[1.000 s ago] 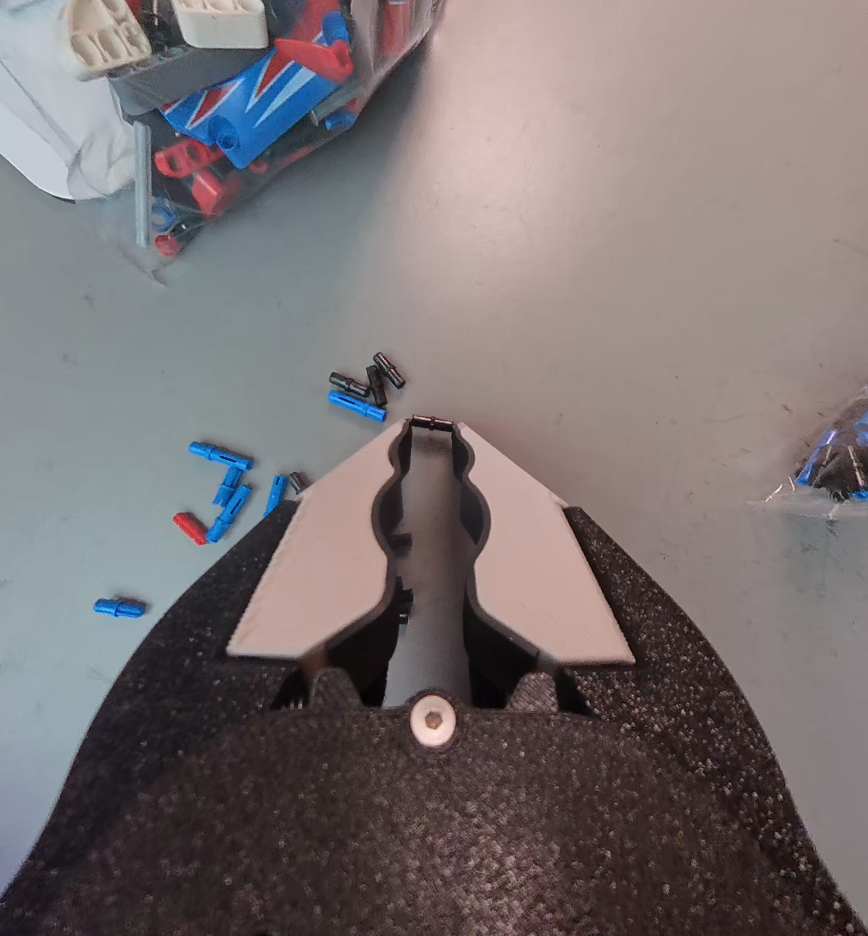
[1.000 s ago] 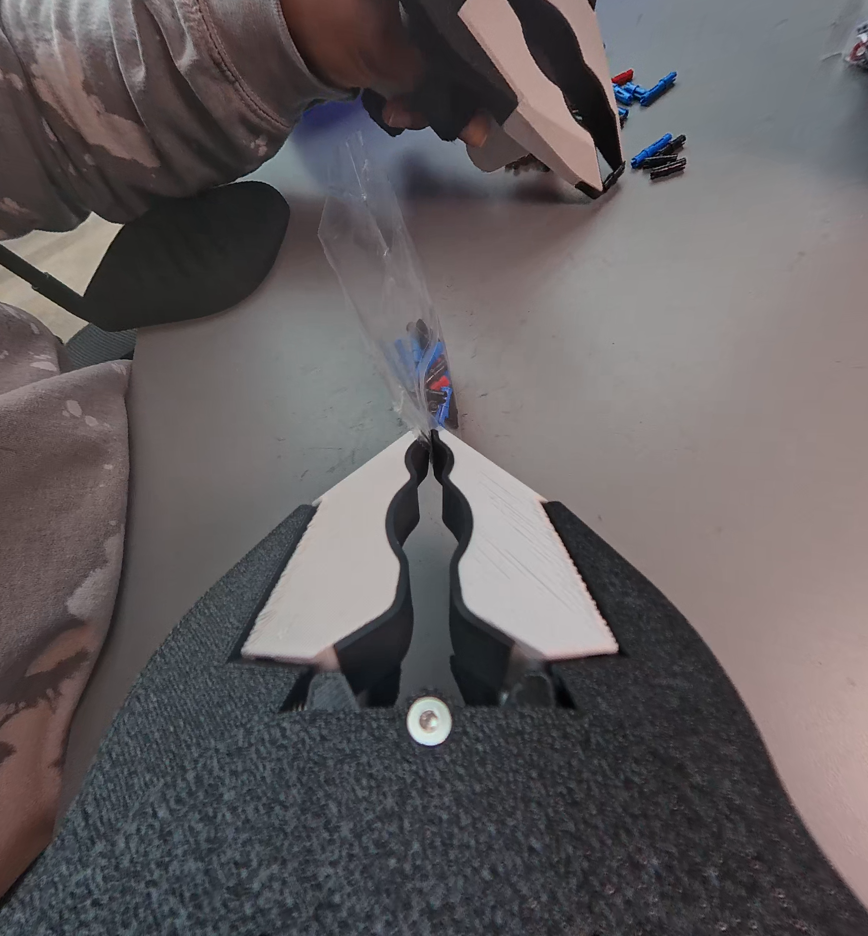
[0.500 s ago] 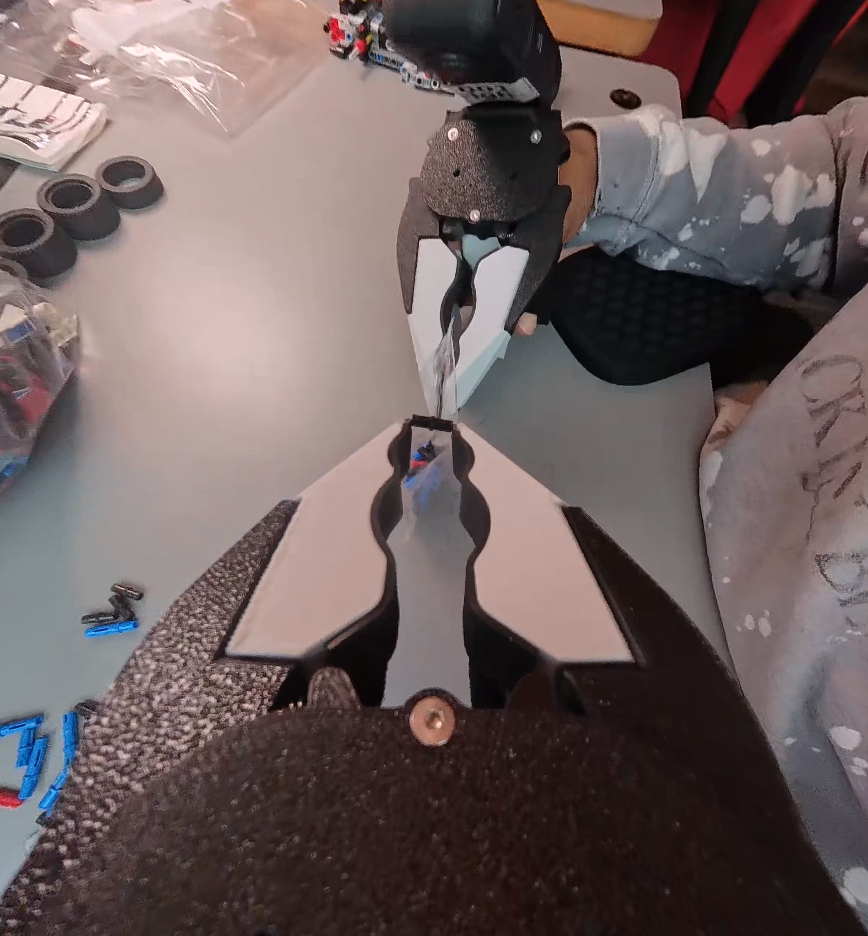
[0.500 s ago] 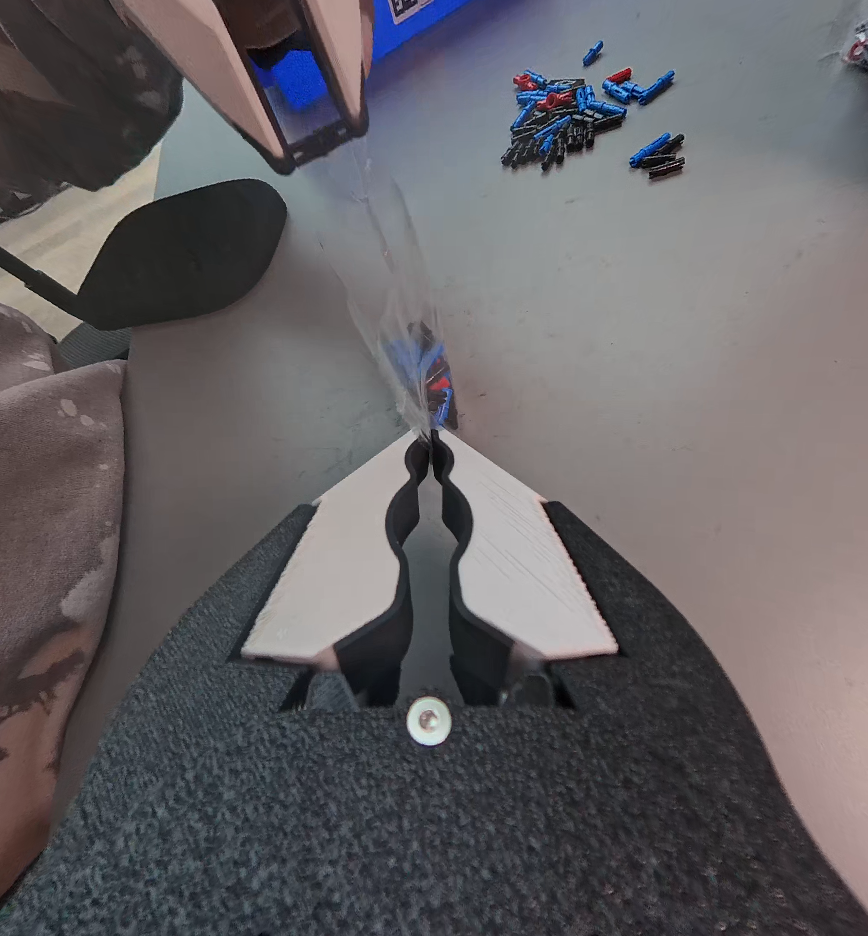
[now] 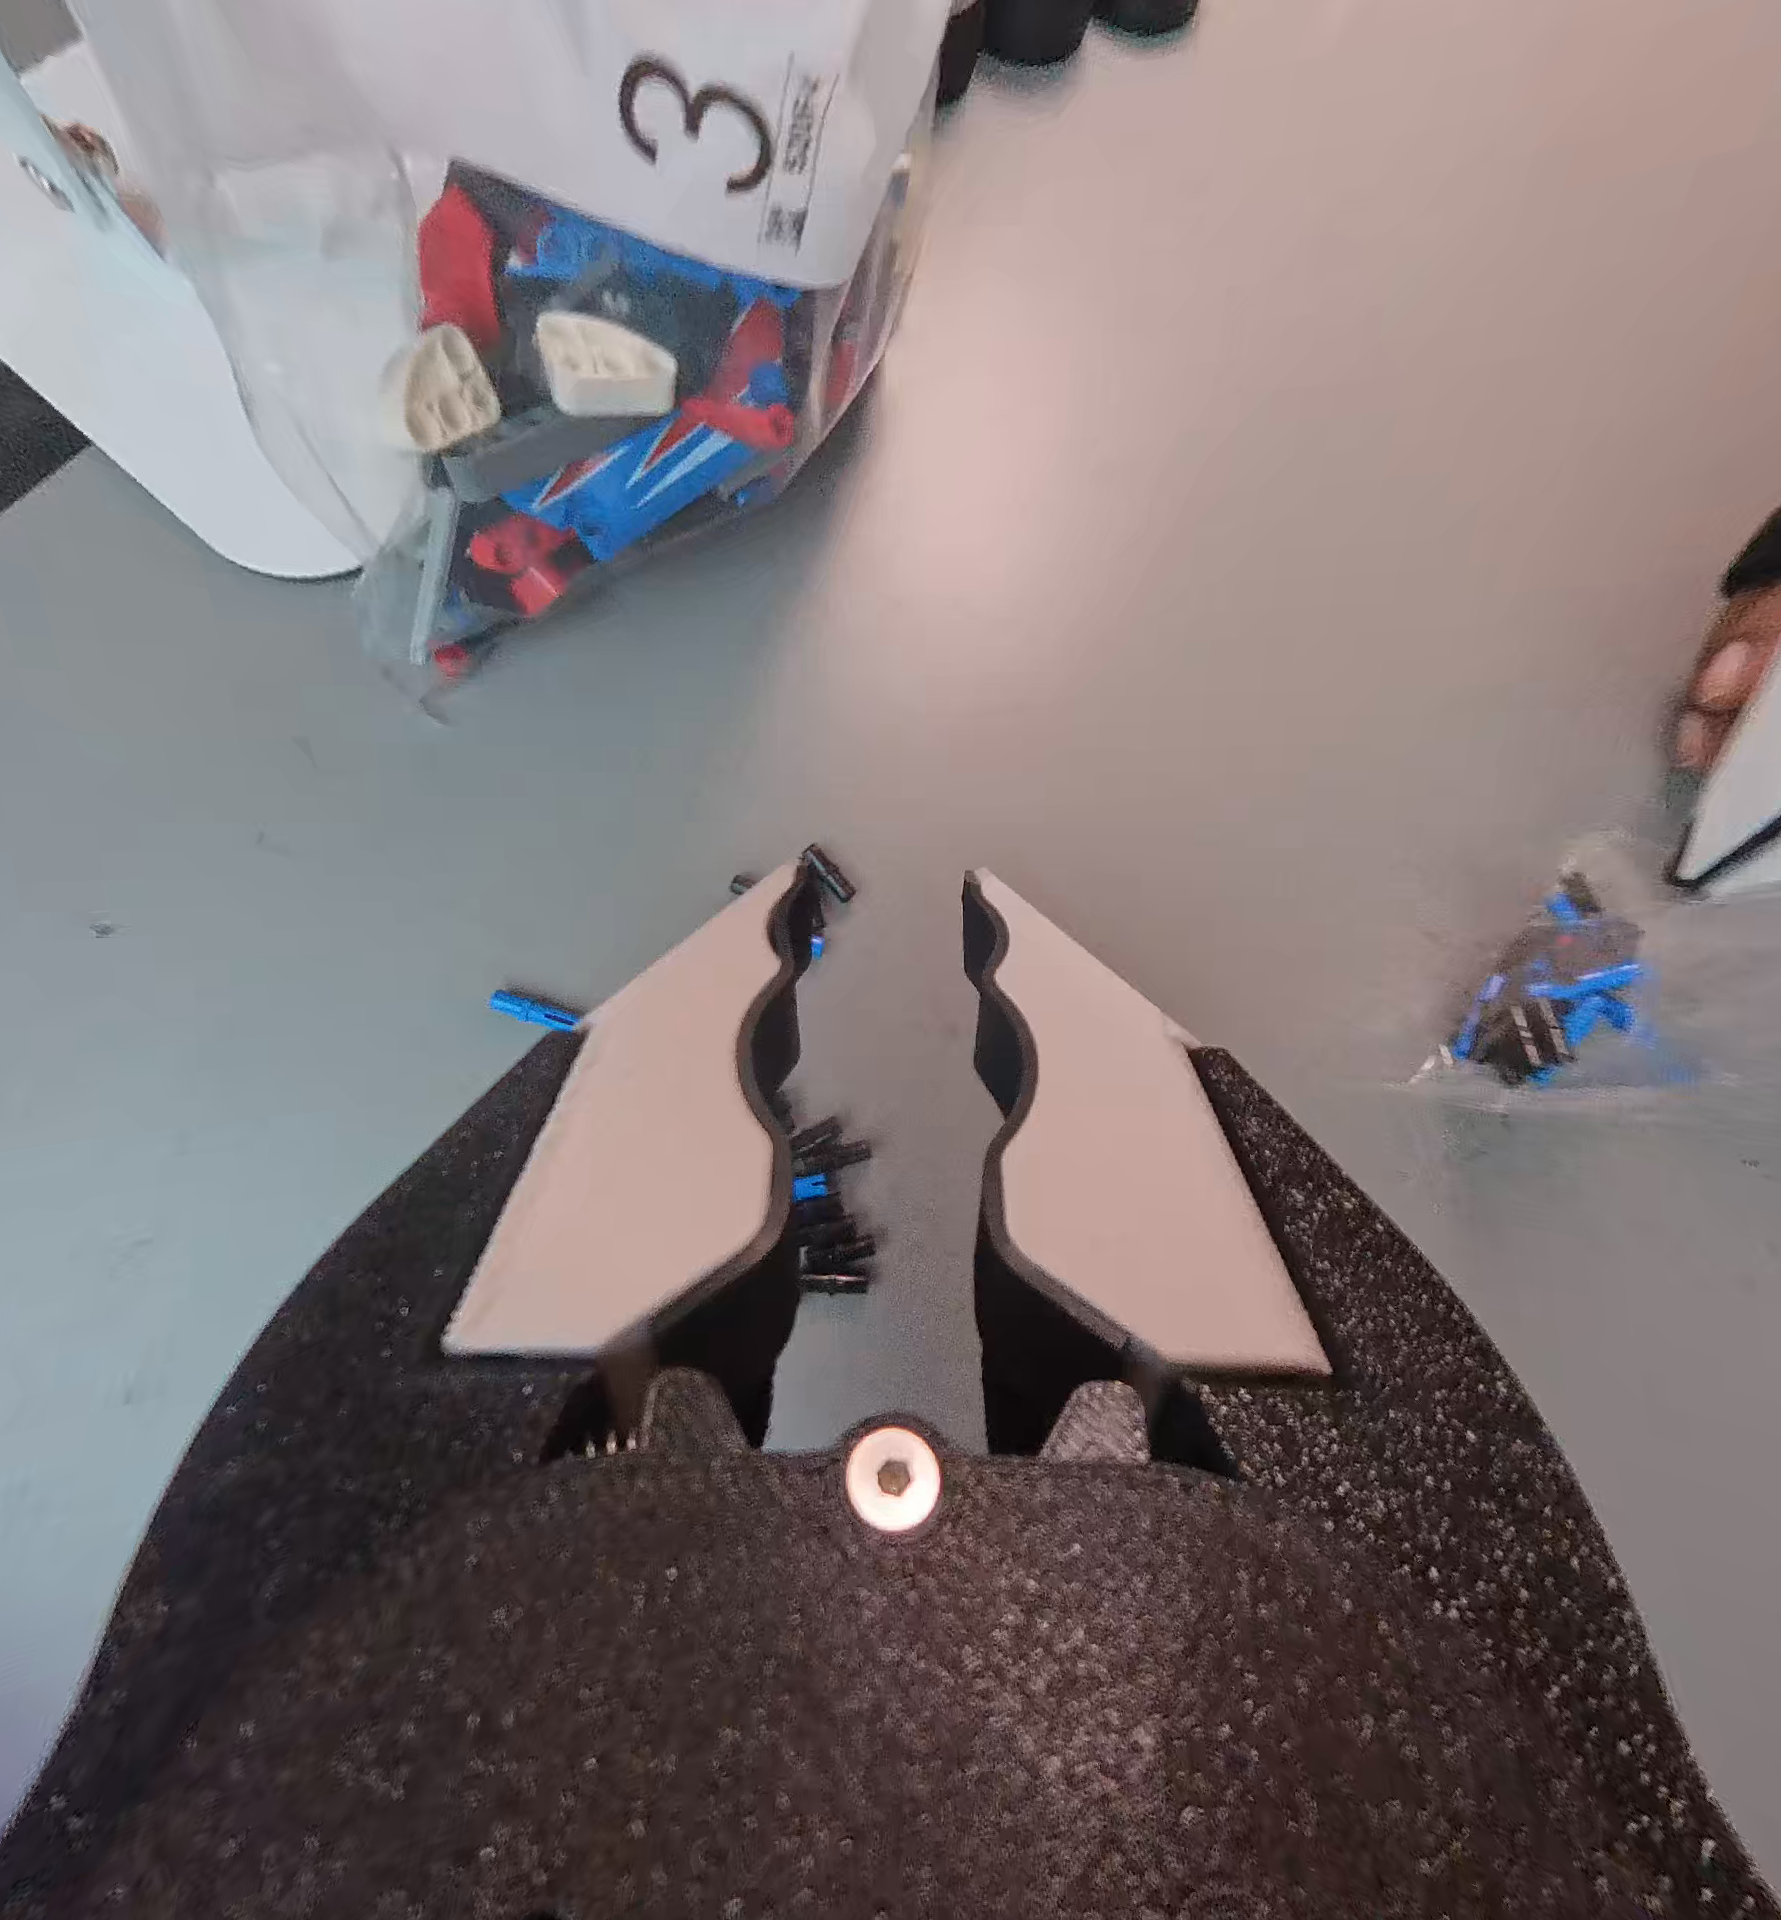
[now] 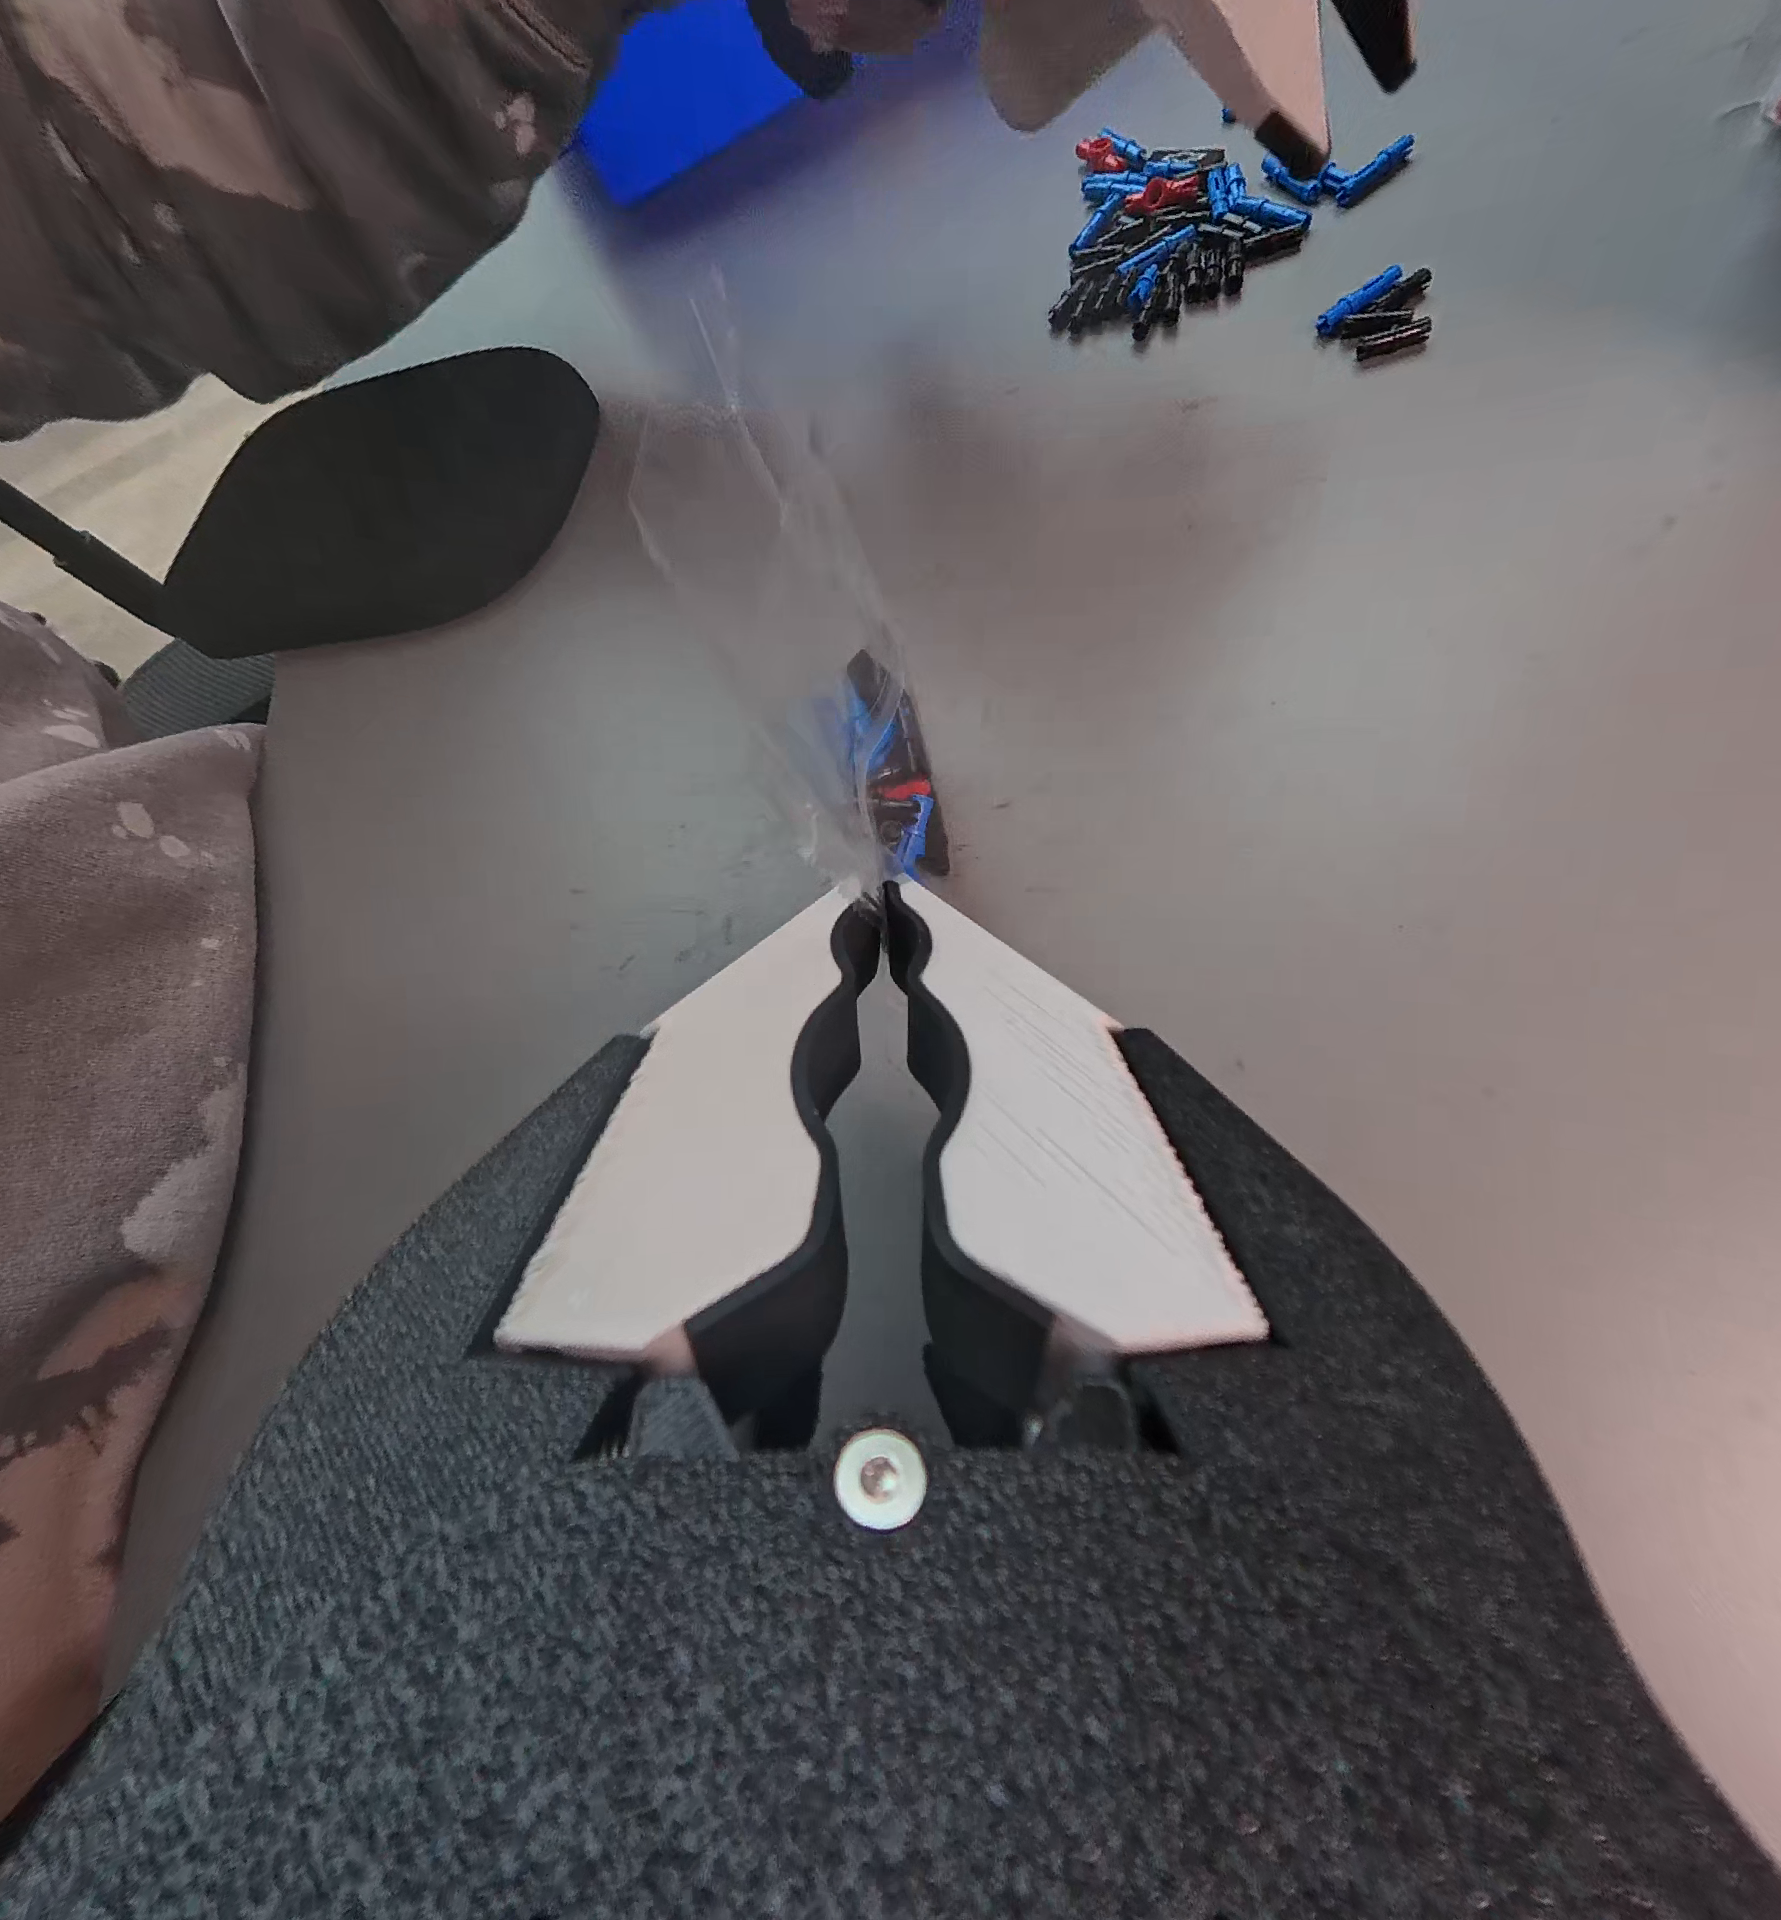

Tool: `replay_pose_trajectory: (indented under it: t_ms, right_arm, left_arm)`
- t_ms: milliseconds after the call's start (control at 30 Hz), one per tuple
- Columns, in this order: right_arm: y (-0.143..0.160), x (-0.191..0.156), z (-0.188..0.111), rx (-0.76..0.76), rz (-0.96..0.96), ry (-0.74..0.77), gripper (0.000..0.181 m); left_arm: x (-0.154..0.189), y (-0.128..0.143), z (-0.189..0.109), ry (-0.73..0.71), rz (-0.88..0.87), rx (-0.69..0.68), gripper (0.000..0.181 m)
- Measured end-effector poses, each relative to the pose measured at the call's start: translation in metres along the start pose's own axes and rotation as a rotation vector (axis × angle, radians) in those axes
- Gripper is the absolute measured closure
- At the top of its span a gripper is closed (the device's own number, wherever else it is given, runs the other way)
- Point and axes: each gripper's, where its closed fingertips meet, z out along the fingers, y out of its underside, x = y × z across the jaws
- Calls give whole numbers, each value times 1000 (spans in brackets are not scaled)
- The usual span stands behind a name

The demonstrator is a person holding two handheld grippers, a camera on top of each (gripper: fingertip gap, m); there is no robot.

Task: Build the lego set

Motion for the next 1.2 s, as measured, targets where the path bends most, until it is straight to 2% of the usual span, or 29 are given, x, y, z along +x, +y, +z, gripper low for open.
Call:
replay_pose_trajectory:
  t_ms: [100,167,233,667,967,1100,1200]
  right_arm:
    - [0,1,-1,3,2,5,181]
    - [0,1,-1,3,3,7,181]
    - [0,1,-1,4,4,6,181]
    - [0,1,-1,5,8,1,181]
    - [0,1,-1,5,10,0,181]
    - [0,2,-1,5,11,0,181]
    - [0,2,-1,5,10,0,181]
  left_arm:
    - [-13,14,25,-46,2,-71,149]
    - [-25,19,34,-117,18,-104,148]
    - [-29,21,38,-128,13,-126,148]
    - [-26,26,38,-75,30,-146,165]
    - [-25,27,33,-82,102,-135,169]
    - [-24,24,29,-83,116,-112,181]
    - [-24,26,27,-90,132,-120,181]
